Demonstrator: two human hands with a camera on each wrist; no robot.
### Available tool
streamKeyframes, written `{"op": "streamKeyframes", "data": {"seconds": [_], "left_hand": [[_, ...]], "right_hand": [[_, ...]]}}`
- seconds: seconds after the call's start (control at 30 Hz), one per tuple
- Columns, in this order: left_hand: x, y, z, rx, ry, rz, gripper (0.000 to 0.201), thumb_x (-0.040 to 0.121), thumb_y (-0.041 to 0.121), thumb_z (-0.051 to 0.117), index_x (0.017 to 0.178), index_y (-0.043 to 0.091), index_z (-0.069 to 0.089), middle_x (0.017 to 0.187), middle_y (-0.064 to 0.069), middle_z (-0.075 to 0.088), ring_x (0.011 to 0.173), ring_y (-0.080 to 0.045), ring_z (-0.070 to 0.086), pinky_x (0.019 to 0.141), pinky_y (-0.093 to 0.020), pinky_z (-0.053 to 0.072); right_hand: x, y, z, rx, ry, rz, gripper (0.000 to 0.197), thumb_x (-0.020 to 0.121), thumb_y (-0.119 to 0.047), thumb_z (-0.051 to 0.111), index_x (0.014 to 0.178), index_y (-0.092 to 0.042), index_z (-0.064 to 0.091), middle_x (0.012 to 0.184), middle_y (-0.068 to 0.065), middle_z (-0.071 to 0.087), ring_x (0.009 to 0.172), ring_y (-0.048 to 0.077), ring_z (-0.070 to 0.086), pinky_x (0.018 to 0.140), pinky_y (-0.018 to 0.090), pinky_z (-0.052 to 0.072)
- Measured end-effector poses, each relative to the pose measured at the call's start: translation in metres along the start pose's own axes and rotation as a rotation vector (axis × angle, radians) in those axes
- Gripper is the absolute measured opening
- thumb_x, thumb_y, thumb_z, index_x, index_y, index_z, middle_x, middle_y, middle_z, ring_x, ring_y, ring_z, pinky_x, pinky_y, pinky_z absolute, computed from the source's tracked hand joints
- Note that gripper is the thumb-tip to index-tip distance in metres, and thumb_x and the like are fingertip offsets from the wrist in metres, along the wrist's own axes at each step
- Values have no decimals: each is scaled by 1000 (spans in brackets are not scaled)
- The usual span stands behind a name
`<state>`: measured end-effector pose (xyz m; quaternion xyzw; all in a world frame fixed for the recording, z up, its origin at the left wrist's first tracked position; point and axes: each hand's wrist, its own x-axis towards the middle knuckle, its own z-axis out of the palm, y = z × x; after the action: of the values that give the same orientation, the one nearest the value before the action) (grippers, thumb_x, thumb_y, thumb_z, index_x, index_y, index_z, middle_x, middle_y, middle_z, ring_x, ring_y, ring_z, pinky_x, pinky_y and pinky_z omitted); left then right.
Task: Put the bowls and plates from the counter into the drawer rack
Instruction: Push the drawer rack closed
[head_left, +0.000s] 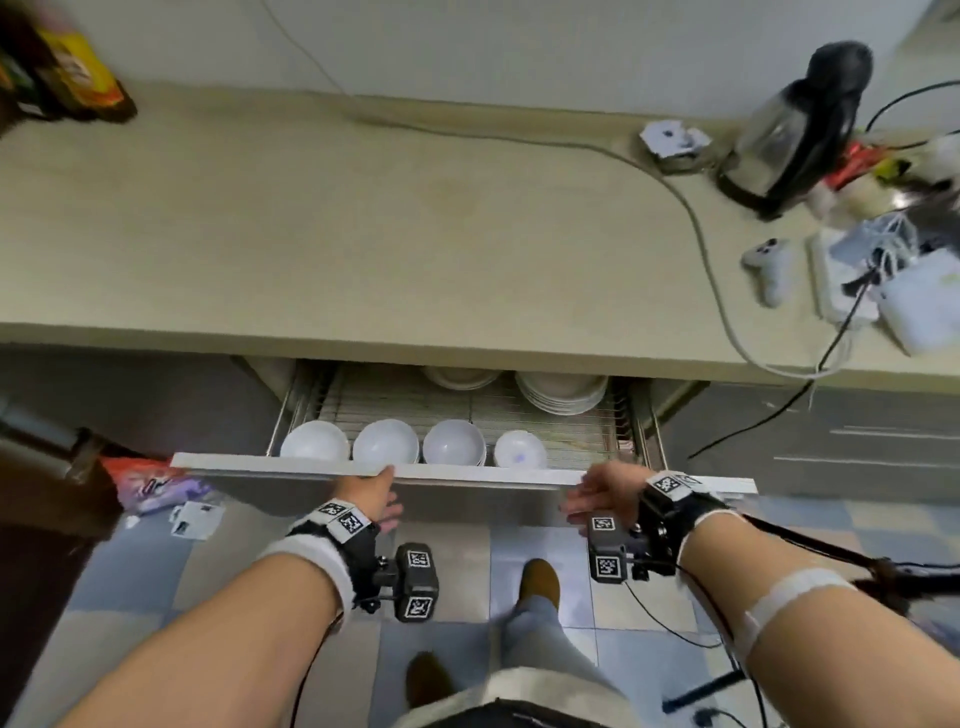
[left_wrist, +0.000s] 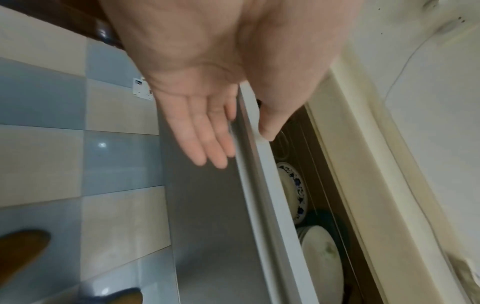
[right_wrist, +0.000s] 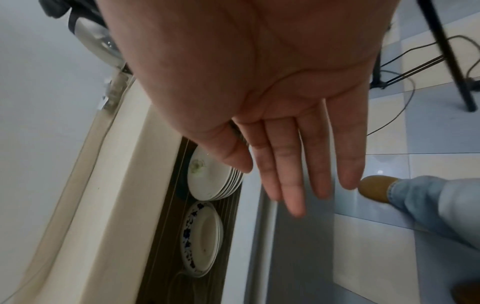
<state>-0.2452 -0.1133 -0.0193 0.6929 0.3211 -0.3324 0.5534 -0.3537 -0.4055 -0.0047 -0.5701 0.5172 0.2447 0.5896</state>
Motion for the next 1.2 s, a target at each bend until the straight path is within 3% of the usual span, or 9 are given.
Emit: {"op": "streamKeyframes", "data": {"seconds": [0.07,0.2,0.33,0.47,0.6,0.7,0.77,0.9,1.2], "left_hand": [[0,6,2,-140,-92,-18,42,103,14,54,139,-6,45,132,-25,61,110,-36,65,96,-45,52],[3,13,4,-194,-140,9,41,100,0,47,141,-6,42,104,-22,66,110,-36,66,104,-46,50],[8,22,7,-166,-166,27,42,103,-2,37,144,-7,37,139,-29,55,127,-39,58,111,-48,44],[21,38,16,-209,-184,37,34,104,4,37,137,-1,42,141,-27,55,126,-37,59,110,-47,45],[32,62,23,-272,-165,12,43,106,18,43,147,6,39,146,-21,53,127,-37,59,108,-48,46],[45,80,24,-399,-116,-17,63,102,39,52,155,12,31,153,-22,42,122,-41,61,106,-52,48],[51,91,26,-468,-101,-13,78,95,53,56,157,16,27,156,-22,37,121,-44,60,104,-56,49],[60,113,34,-510,-106,-9,102,80,72,61,160,24,20,160,-23,30,126,-46,56,102,-60,48],[74,134,55,-480,-83,-5,97,80,64,69,158,30,24,161,-19,28,134,-36,50,105,-55,48]], "right_hand": [[-8,9,3,52,2,9,29,92,-8,49,106,9,68,98,21,76,102,36,70,107,49,45],[-10,19,13,323,30,-47,27,90,3,51,113,13,60,105,25,68,108,40,66,98,52,52],[1,16,18,497,-22,-54,37,91,2,47,126,11,54,123,24,64,100,31,68,67,40,58],[15,-7,15,594,-63,-44,42,90,-4,46,130,9,50,135,22,57,120,33,59,86,42,55],[29,-31,10,667,-107,-57,45,93,-13,45,133,7,48,138,20,56,125,32,57,106,43,46],[42,-46,9,764,-111,-83,49,95,-21,52,139,-5,37,140,23,54,121,35,60,106,48,46],[49,-58,7,837,-117,-81,71,93,-27,59,152,-13,20,140,25,53,121,38,60,106,52,46],[59,-79,3,878,-154,-85,91,88,-39,67,155,-12,12,143,25,49,120,39,60,104,52,47],[76,-91,0,839,-226,-148,106,81,-44,74,157,-14,7,147,19,47,122,34,61,104,51,48]]}}
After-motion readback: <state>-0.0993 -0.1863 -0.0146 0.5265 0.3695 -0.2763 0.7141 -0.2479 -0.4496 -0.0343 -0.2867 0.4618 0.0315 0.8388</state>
